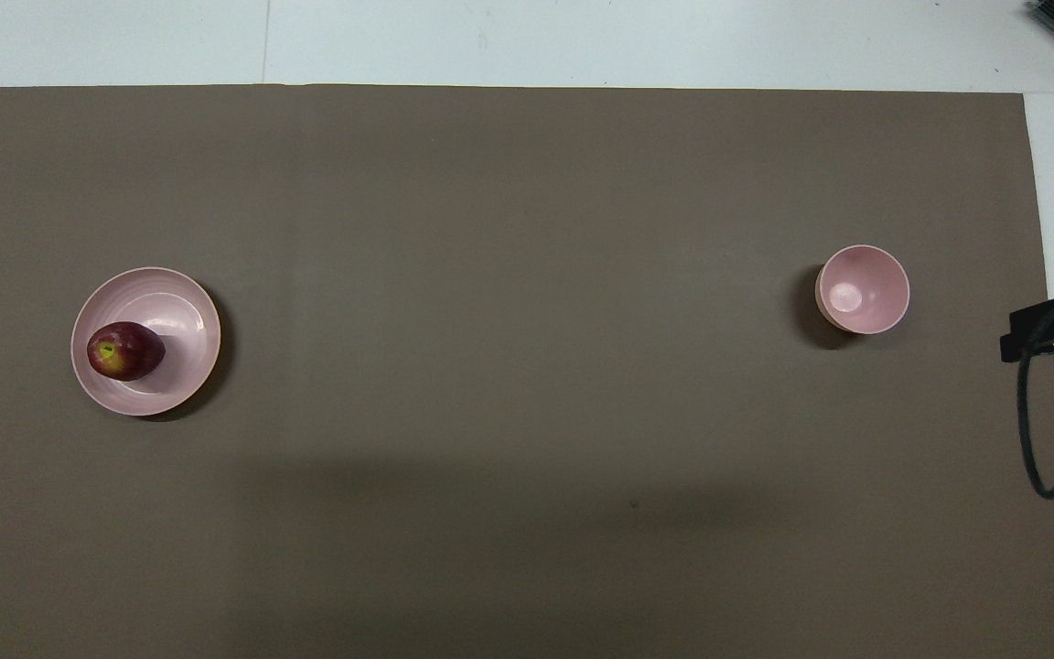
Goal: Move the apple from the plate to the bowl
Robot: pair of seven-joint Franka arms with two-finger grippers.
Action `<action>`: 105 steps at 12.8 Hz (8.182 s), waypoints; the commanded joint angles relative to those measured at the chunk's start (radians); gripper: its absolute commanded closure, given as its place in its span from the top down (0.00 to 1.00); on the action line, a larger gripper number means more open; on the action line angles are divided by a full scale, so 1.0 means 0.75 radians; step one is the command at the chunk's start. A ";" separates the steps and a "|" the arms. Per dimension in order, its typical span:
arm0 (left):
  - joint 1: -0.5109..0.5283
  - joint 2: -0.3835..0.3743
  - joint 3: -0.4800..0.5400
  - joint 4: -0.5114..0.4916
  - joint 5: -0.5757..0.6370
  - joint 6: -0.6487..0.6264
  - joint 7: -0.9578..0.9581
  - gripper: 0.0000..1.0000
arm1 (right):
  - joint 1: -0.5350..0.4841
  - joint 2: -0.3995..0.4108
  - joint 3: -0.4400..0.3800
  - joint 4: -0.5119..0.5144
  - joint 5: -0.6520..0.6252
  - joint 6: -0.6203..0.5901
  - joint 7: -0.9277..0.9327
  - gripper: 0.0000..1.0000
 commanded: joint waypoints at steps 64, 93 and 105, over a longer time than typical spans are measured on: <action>0.141 -0.055 -0.002 -0.892 -0.127 1.014 0.164 1.00 | -0.013 -0.021 0.003 -0.017 0.027 0.000 -0.005 1.00; 0.159 -0.047 -0.006 -1.078 -0.316 1.258 0.332 0.00 | -0.013 -0.021 0.003 -0.017 0.027 0.000 -0.005 1.00; -0.059 -0.084 -0.037 -0.890 -0.471 1.017 0.157 0.00 | -0.013 -0.021 0.003 -0.017 0.027 0.000 -0.007 1.00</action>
